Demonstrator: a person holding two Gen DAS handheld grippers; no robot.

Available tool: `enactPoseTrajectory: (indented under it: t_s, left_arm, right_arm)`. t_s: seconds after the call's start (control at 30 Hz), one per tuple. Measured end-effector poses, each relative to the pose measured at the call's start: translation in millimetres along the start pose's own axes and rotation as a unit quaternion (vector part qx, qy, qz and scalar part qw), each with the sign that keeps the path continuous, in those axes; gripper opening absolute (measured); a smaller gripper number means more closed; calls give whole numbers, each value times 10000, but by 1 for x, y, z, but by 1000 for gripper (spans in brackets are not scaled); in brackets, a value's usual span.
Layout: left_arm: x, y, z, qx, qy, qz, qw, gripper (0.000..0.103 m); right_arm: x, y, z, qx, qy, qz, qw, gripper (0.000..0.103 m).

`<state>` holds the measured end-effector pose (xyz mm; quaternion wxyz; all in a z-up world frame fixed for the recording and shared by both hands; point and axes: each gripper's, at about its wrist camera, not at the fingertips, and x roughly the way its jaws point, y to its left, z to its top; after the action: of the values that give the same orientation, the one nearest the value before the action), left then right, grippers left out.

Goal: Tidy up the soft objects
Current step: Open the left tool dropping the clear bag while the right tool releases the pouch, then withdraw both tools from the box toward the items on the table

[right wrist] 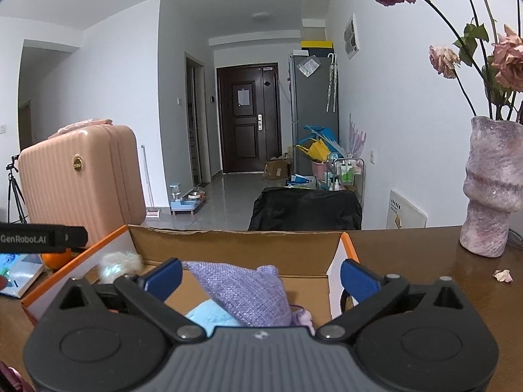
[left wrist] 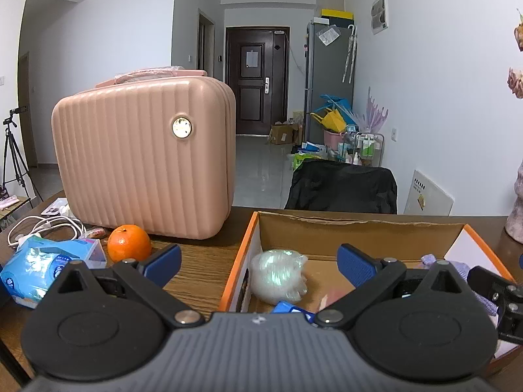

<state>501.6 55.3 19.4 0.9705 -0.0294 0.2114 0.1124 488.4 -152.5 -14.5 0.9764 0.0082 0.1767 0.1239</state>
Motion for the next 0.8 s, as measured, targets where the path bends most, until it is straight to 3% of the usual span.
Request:
enactPoseTrajectory:
  t_s: [0.8]
  left_arm:
    - [-67,8,-21,241,-273,4,9993,103]
  right_arm:
    - [-59,7,-13,-124,-152,-58,9998,103]
